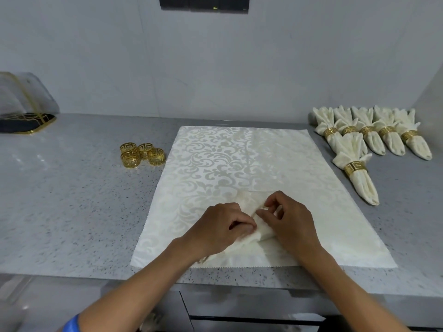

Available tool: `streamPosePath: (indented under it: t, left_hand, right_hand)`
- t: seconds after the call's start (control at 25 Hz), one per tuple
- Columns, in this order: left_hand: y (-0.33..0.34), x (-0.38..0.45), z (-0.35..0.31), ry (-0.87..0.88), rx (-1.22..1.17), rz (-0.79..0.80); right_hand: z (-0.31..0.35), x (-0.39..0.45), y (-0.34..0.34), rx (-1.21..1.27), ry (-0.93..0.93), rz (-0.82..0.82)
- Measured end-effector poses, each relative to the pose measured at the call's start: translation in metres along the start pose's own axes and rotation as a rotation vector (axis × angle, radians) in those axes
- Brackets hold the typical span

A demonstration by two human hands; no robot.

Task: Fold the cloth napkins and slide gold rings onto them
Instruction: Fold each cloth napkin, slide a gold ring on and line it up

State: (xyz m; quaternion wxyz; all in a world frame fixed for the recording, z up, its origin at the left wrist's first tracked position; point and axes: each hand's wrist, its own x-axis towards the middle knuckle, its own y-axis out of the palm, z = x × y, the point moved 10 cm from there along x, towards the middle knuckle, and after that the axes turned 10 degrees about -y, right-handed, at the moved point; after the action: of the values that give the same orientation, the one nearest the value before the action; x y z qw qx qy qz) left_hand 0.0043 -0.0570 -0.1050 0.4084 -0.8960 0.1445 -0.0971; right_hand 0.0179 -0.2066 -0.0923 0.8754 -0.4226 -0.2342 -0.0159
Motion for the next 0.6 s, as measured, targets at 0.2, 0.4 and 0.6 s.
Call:
streamPosePath:
  t: [0.2, 0.4, 0.6]
  left_hand:
    - [0.002, 0.013, 0.005, -0.054, 0.004, 0.200]
    - [0.002, 0.026, -0.001, -0.089, 0.025, 0.333]
    - [0.000, 0.027, 0.001, -0.182, 0.029, 0.226]
  right_hand:
    - [0.107, -0.055, 0.010, -0.231, -0.645, -0.008]
    - [0.131, -0.068, 0.062, -0.247, -0.531, 0.245]
    - [0.107, -0.076, 0.032, -0.265, -0.379, 0.149]
